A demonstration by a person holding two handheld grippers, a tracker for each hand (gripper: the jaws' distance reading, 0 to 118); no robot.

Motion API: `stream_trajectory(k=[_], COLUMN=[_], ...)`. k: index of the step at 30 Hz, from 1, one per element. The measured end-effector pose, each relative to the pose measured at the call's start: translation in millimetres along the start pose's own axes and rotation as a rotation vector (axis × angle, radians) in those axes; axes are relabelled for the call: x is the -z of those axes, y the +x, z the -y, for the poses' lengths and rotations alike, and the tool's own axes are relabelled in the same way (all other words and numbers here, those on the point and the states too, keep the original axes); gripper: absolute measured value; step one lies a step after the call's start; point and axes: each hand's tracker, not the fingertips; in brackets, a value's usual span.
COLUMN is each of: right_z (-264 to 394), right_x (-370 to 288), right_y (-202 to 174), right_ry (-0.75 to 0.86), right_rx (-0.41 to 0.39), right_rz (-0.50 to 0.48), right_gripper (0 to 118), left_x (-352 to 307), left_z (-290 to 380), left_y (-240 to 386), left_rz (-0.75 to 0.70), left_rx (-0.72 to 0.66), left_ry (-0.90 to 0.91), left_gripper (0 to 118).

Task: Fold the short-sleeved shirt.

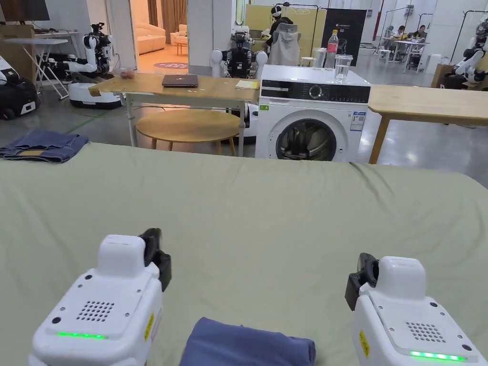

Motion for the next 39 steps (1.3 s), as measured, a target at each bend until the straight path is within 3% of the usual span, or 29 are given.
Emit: stream_trajectory(k=[6,17,23,28,32,34,37,39], right_z=[1,70,126,130,129,128,125,124], right_x=[-8,-30,-1,-1,0,2,2,1], right_y=[-7,-53,-52,-52,-51,-50,-47,-45], right_ry=[-0.006,-0.337,-0.557,-0.515,-0.519,-0.525,-0.535,-0.539], right_rx=[-0.022,-0.096,-0.092,-0.146,-0.144,-0.138,-0.125,-0.117], right_rz=[-0.010,-0.239,-0.161,-0.123,-0.120,-0.126,-0.139,-0.147], right_gripper=[0,0,0,0,0,0,0,0], left_x=[-7,-13,-18,-20,-12,-3,17,32], left_z=[-4,18,34,51,57,58,64,73], left_y=[-22,-44,-52,-66,-78,-82,-86,-88], left_rz=[-0.003,0.051,0.080,0.156,0.271,0.351,0.524,0.621], left_rx=[-0.042,-0.099,-0.138,-0.252,-0.372,-0.409,-0.499,-0.589], left_ry=[-0.009,-0.153,-0.272,-0.446,-0.569,-0.642,-0.773,-0.830], left_gripper=[0,0,0,0,0,19,64,80])
